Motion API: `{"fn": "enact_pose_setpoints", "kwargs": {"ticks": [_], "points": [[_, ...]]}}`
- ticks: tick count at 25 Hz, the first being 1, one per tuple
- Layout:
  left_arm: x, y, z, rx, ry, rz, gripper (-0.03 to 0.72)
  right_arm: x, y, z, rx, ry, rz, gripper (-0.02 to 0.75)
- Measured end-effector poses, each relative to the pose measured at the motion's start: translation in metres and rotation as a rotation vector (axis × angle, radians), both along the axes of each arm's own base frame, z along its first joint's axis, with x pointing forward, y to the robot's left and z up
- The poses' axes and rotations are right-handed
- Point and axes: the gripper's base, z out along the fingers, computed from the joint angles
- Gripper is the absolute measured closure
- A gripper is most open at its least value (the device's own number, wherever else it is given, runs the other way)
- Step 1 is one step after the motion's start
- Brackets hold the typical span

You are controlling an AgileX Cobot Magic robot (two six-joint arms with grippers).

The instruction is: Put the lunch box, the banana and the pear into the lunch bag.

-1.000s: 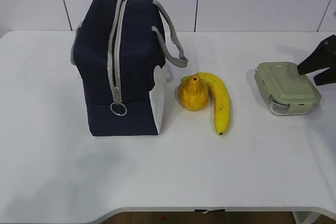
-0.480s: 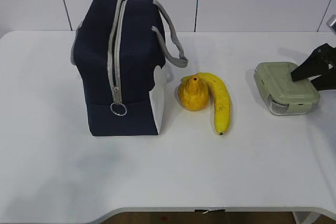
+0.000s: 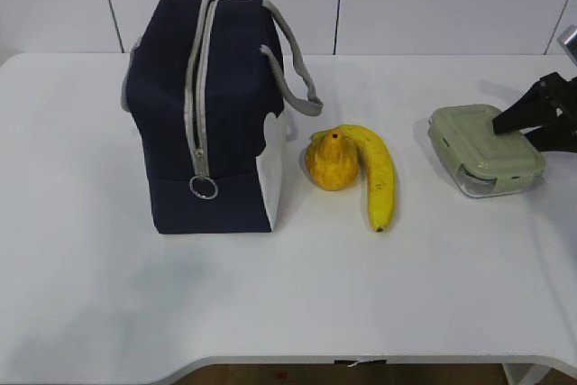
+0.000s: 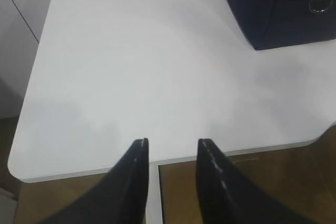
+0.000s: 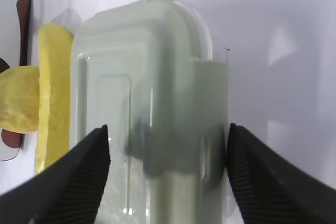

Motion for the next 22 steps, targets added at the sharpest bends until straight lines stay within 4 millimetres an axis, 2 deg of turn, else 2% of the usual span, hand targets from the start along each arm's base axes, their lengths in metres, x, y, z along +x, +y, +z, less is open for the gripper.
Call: {"fn": "enact_pose_setpoints", "kwargs": {"ticks": [8,15,22], "points": [[0.002,0.000,0.000,0.000,0.012,0.000,0.452,0.003,0.000,-0.011,0.031,0.009,-0.008,0.192],[0.002,0.000,0.000,0.000,0.012,0.000,0.452,0.004,0.001,-0.012,0.042,-0.003,-0.006,0.195],[0.002,0.000,0.000,0.000,0.012,0.000,0.452,0.004,0.001,-0.012,0.045,-0.006,-0.007,0.230]]}}
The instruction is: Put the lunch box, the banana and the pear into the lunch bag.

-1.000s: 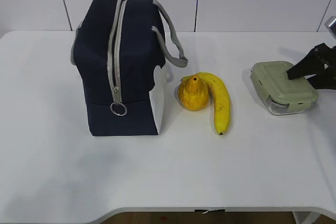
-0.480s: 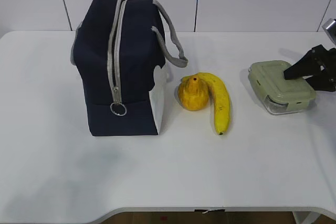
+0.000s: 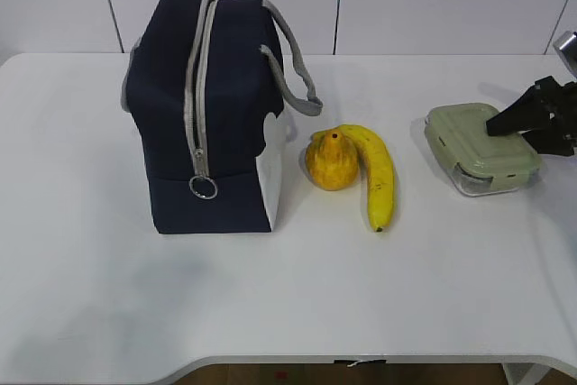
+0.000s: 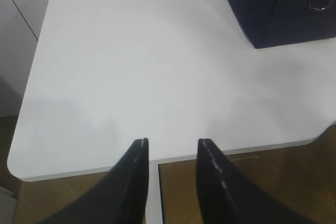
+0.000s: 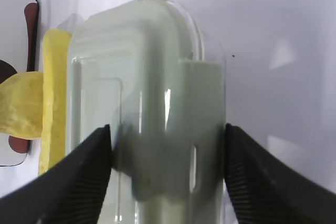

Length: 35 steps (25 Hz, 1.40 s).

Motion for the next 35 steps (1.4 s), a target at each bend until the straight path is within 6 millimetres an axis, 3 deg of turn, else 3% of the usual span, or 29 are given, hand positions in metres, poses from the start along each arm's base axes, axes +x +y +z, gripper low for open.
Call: {"fn": "enact_pose_setpoints", "kwargs": {"ticks": [8,35], "points": [[0.0000,0.0000,0.0000,0.000,0.000,0.000,0.452,0.0008,0.0007,0.0012,0.016,-0.004,-0.009,0.302],[0.0000,0.0000,0.0000,0.000,0.000,0.000,0.452,0.0008,0.0013,0.0023,0.037,0.017,-0.024,0.363]]}}
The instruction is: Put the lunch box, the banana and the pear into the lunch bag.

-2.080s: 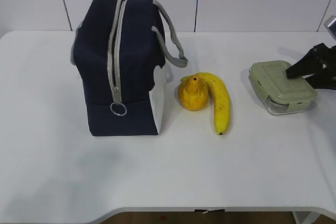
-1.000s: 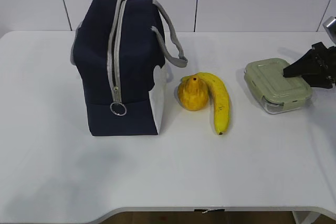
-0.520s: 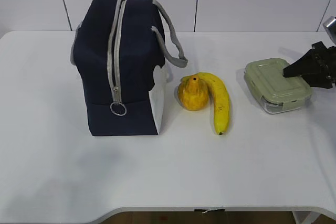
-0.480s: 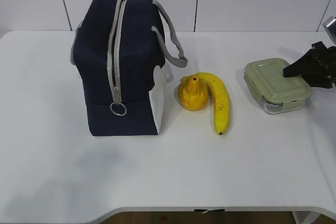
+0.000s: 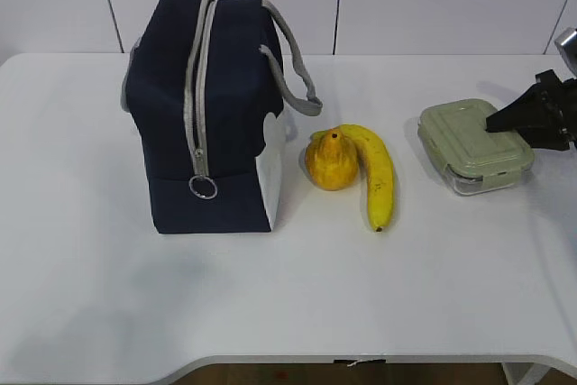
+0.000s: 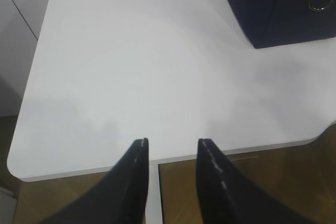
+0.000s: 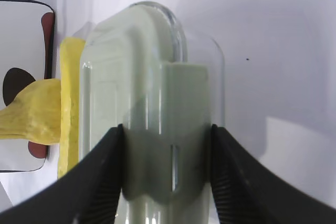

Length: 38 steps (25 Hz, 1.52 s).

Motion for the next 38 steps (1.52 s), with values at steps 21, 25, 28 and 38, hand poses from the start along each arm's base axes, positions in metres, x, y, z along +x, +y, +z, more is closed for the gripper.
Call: {"fn": "enact_pose_setpoints", "kwargs": {"ticks": [21,25,28,38], "points": [[0.0000,0.0000,0.0000,0.000,0.000,0.000,0.452,0.0013,0.0000,0.0008,0.038,0.050,-0.064,0.365],[0.0000,0.0000,0.0000,0.000,0.000,0.000,0.452,0.0014,0.0001,0.0009,0.054,0.077,-0.090,0.366],[0.0000,0.0000,0.0000,0.000,0.000,0.000,0.452,0.0014,0.0001,0.0009,0.061,0.090,-0.101,0.366],[0.0000,0.0000,0.0000,0.000,0.000,0.000,0.452,0.0016,0.0000,0.0010,0.068,0.100,-0.114,0.366]]}}
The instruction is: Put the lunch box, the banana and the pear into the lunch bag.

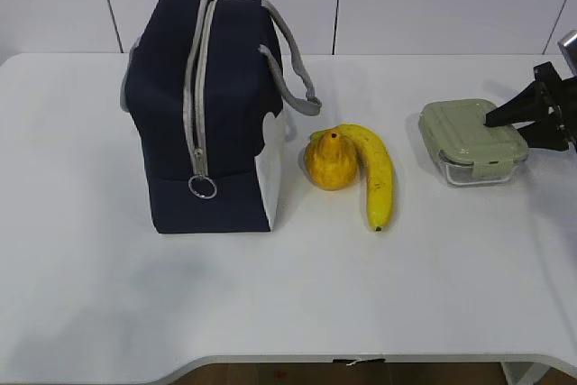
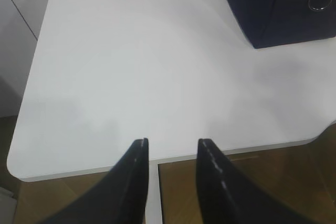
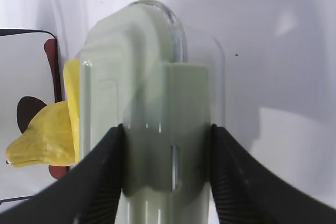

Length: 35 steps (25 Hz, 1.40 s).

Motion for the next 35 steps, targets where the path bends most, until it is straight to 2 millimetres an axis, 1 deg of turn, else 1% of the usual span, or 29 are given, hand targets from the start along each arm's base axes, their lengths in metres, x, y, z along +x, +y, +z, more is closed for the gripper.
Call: {"fn": "enact_pose_setpoints", "kwargs": {"ticks": [10,15,24,27,32,35], "points": [[0.000,0.000,0.000,0.000,0.000,0.000,0.452,0.001,0.002,0.000,0.000,0.002,0.000,0.366],[0.000,0.000,0.000,0.000,0.000,0.000,0.452,0.000,0.001,0.005,-0.018,0.000,-0.011,0.366],[0.000,0.000,0.000,0.000,0.000,0.000,0.452,0.001,0.003,0.005,-0.014,0.017,-0.021,0.367],[0.000,0.000,0.000,0.000,0.000,0.000,0.452,0.003,0.011,0.005,-0.014,0.018,-0.006,0.367],[0.000,0.000,0.000,0.000,0.000,0.000,0.452,0.007,0.031,0.005,-0.014,0.019,0.039,0.368],[0.000,0.000,0.000,0.000,0.000,0.000,0.452,0.008,0.037,0.005,-0.010,0.026,0.044,0.368]]}}
